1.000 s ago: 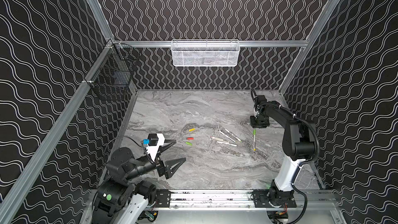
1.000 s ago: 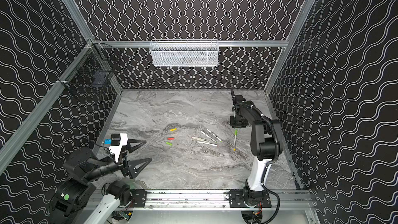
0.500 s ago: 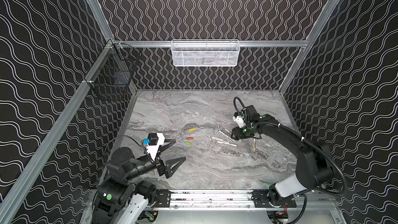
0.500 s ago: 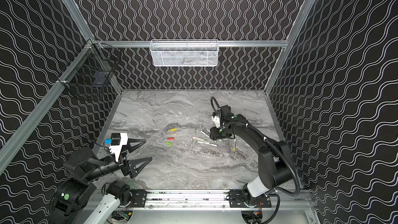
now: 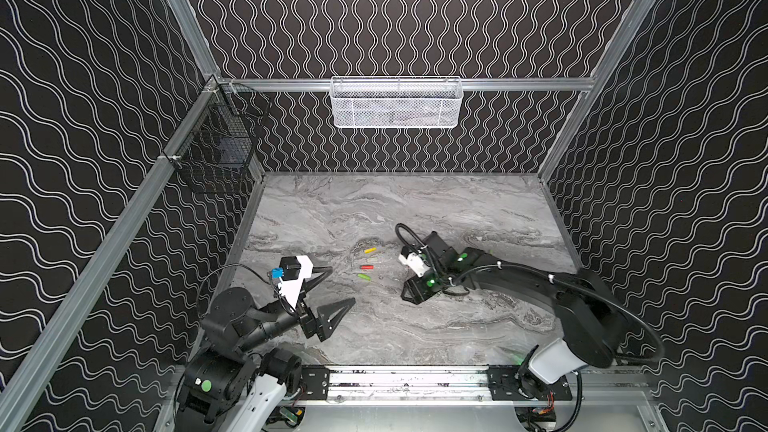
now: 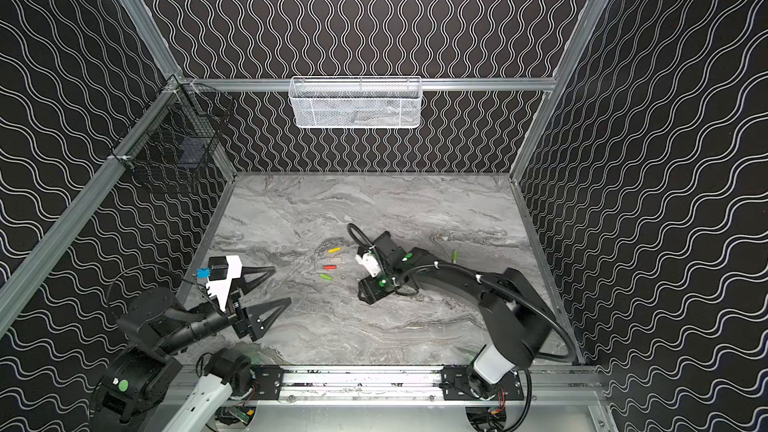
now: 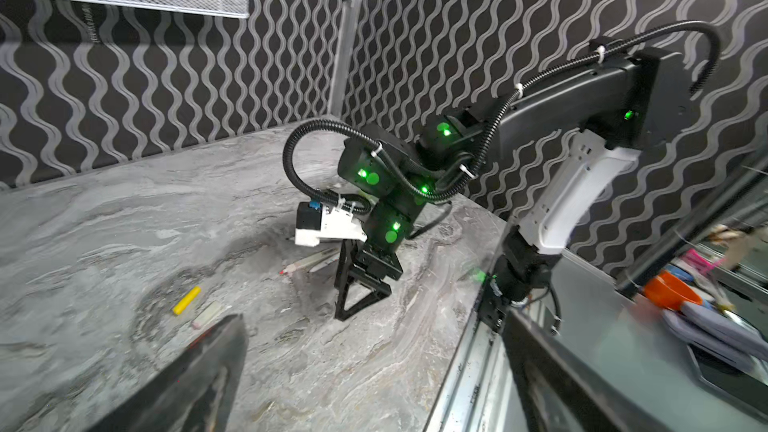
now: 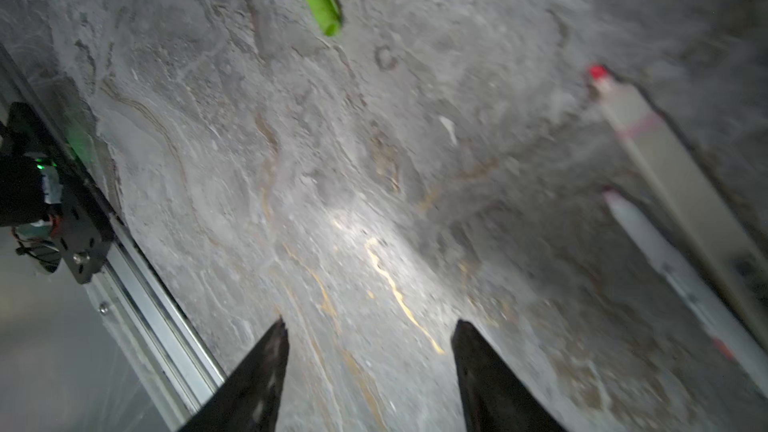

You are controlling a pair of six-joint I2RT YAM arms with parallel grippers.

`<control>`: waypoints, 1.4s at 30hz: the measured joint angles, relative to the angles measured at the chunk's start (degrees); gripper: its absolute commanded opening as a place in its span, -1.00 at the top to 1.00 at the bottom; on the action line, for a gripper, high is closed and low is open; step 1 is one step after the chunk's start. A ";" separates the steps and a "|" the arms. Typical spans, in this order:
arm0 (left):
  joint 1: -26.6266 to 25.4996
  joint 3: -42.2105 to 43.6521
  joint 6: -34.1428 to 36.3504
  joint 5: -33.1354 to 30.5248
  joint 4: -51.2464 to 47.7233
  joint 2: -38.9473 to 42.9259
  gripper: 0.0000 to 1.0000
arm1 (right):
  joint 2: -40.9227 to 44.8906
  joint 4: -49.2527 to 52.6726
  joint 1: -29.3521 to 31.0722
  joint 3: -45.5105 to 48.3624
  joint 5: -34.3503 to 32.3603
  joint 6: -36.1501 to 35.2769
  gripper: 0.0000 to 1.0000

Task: Insert the pens into the pen caps
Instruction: 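Move the right gripper to the green cap and grasp it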

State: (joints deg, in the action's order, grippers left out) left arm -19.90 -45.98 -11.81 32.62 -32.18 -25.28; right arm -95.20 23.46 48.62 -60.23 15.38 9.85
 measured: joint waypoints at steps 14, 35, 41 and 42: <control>0.02 -0.92 -1.49 -18.38 -4.85 2.71 -0.97 | -23.47 -2.60 4.90 -20.72 -5.20 -1.42 -0.31; 2.97 -0.92 -1.46 -16.63 -4.76 1.44 -0.98 | -28.30 -7.45 6.95 -24.24 -9.70 -5.11 0.54; 3.72 -0.92 -1.44 -15.08 -4.72 0.83 -0.98 | -25.86 -10.64 7.26 -19.58 -9.68 -4.26 0.74; 3.74 -0.92 -1.44 -14.99 -4.68 0.87 -0.97 | -25.07 -10.69 7.28 -18.62 -9.42 -4.00 0.77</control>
State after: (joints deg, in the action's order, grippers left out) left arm -16.16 -46.89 -13.26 17.63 -36.86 -24.40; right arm -120.27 12.78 55.90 -78.85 5.96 5.85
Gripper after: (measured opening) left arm 0.988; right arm 0.140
